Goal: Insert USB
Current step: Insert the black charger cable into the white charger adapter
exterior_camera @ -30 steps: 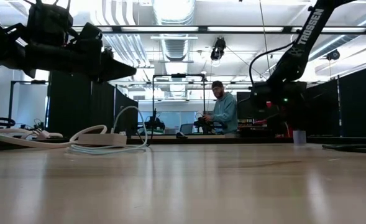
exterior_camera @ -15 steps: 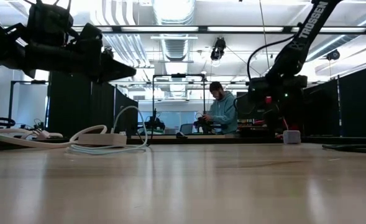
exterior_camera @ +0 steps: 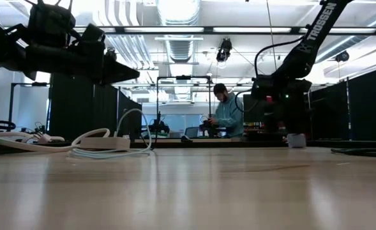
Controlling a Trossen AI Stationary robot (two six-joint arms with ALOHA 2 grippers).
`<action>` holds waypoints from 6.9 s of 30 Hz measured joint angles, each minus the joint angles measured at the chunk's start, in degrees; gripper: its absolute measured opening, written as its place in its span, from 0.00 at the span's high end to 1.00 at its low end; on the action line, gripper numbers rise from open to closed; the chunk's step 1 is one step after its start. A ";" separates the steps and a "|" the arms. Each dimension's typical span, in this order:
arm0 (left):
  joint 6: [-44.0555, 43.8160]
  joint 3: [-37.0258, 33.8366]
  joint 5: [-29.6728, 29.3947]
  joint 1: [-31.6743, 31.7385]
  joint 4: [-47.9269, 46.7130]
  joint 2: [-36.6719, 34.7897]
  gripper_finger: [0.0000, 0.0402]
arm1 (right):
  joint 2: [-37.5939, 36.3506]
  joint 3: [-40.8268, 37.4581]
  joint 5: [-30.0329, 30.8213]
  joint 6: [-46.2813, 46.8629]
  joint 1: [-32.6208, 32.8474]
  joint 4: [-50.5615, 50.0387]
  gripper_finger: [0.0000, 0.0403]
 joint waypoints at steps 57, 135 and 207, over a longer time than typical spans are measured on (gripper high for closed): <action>-12.69 54.88 -16.07 -5.54 -58.24 44.71 0.74 | -20.69 0.15 -7.64 -12.69 39.51 -15.71 1.00; -3.72 27.72 3.20 -14.80 -5.69 34.08 0.51 | -44.94 -11.44 -25.43 -13.36 63.08 -19.99 0.11; -6.95 21.94 4.61 -25.77 -54.61 -12.24 0.51 | 1.54 5.38 -45.68 -32.94 56.36 34.50 1.00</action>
